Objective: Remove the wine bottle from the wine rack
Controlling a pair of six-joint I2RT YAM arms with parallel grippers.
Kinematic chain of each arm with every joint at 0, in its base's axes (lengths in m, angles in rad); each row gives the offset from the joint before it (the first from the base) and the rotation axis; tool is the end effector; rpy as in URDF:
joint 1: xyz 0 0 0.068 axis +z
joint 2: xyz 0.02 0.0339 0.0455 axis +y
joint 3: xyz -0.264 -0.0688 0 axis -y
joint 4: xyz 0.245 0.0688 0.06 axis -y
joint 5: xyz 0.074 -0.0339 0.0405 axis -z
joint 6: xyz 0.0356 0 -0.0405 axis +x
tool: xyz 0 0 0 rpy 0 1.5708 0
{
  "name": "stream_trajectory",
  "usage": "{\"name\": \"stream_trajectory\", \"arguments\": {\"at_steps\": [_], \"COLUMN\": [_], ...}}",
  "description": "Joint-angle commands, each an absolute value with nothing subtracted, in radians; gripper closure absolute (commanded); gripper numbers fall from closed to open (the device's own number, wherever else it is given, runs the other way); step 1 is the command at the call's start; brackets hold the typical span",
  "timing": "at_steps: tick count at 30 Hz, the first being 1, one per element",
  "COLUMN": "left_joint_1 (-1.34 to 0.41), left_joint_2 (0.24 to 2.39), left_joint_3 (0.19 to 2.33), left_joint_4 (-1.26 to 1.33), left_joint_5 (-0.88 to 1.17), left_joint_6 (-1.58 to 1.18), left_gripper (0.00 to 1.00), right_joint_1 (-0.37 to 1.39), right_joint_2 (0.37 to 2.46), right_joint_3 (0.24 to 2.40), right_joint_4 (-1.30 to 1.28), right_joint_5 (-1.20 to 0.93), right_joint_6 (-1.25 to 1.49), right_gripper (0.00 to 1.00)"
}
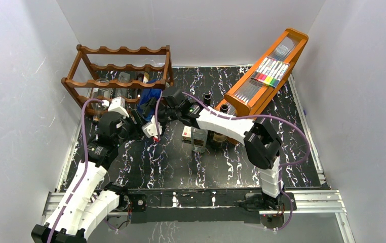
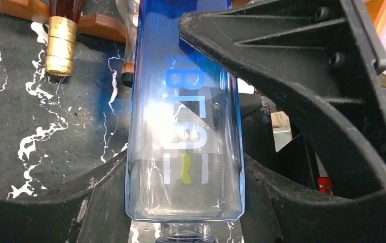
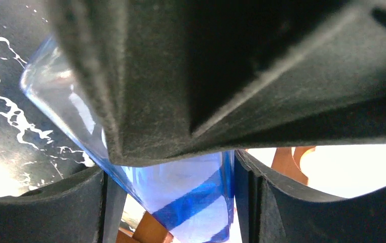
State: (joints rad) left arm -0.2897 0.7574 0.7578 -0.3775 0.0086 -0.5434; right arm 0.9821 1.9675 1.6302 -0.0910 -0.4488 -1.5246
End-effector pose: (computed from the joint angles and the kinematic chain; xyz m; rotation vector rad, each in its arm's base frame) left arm 0.1677 -0.0503 0.3146 -0.2459 1.9742 -0.5548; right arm 0.2479 0.3991 0.2885 -1.9267 0.3343 0.0923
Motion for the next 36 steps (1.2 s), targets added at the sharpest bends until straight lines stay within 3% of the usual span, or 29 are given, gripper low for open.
{"name": "stream_trajectory", "arguments": {"at_steps": [1,3,8,12,13,14,24,36], "left_joint_1": [-0.285,-0.285,-0.284,-0.285,-0.284,-0.284,-0.284,-0.284], "left_joint_2": [0.748,0.753,0.749,0.724,0.719,0.715,0.620,0.562], "left_joint_3": [0.827,0.842,0.867,0.876,0.883,0.892,1.051,1.212], "left_joint_4": [-0.391,-0.408,-0.435,-0.449,-0.456,-0.468,-0.601,-0.645], "left_joint_5": [0.016,0.012,0.011,0.010,0.004,-0.002,-0.173,-0.365], "left_joint_6": [-0.521,-0.516,-0.500,-0.486,-0.480,-0.474,-0.387,-0.330], "left_gripper": [1.00,0.99,0.48,0.28,0.13,0.05,0.02,0.02], "right_joint_1": [0.980,0.979,0.976,0.973,0.974,0.973,0.974,1.006], "right_joint_2": [1.983,1.982,1.971,1.971,1.972,1.972,1.944,1.886], "right_joint_3": [1.653,1.648,1.635,1.650,1.657,1.664,1.674,1.666], "right_joint_4": [-0.010,0.006,0.056,0.060,0.056,0.051,0.052,0.156], "right_joint_5": [-0.499,-0.510,-0.530,-0.539,-0.540,-0.541,-0.571,-0.558], "right_joint_6": [-1.530,-1.514,-1.481,-1.480,-1.483,-1.487,-1.495,-1.383], "right_gripper": [0.27,0.35,0.57,0.73,0.77,0.80,1.00,1.00]}}
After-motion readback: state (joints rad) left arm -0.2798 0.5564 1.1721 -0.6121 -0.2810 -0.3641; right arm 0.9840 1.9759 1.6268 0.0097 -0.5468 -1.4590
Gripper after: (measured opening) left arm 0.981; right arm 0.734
